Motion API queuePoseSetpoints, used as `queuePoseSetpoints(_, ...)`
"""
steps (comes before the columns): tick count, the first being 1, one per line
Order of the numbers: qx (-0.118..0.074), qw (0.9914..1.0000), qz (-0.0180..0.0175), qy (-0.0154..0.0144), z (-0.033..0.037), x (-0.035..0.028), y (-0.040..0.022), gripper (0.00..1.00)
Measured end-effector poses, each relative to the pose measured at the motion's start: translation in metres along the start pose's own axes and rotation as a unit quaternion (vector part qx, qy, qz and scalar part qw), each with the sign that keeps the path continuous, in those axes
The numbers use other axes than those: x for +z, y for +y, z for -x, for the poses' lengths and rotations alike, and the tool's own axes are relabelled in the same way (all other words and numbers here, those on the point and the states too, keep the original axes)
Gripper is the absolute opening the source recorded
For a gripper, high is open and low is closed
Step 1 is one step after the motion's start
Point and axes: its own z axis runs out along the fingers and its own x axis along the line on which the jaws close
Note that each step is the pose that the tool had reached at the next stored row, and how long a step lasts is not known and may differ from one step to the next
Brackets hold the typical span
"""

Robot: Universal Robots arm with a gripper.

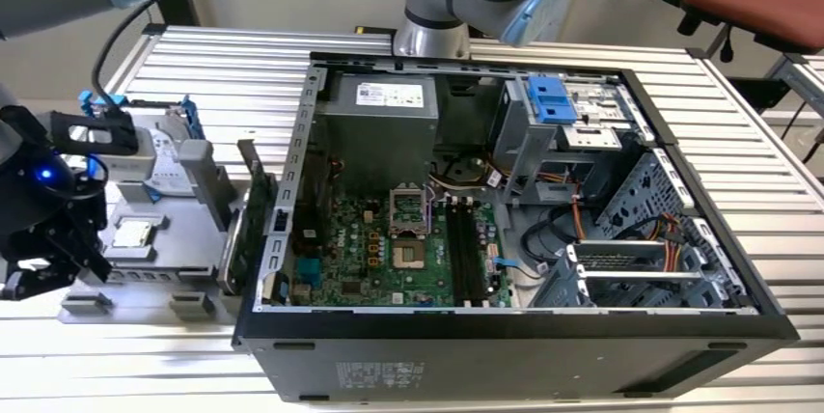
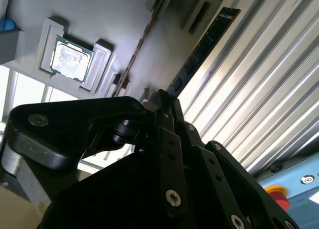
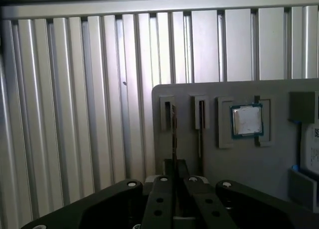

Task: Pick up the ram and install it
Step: 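Pick up the ram and move it above insertion slot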

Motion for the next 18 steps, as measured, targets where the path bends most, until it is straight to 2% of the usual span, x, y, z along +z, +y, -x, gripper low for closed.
queuePoseSetpoints(11, 0.000, 1.00000, 0.0001, 0.0001, 0.0003, -0.0188, 0.0004, 0.00)
queuePoseSetpoints(18, 0.000, 1.00000, 0.0000, 0.0000, 0.0006, -0.0278, 0.0005, 0.00)
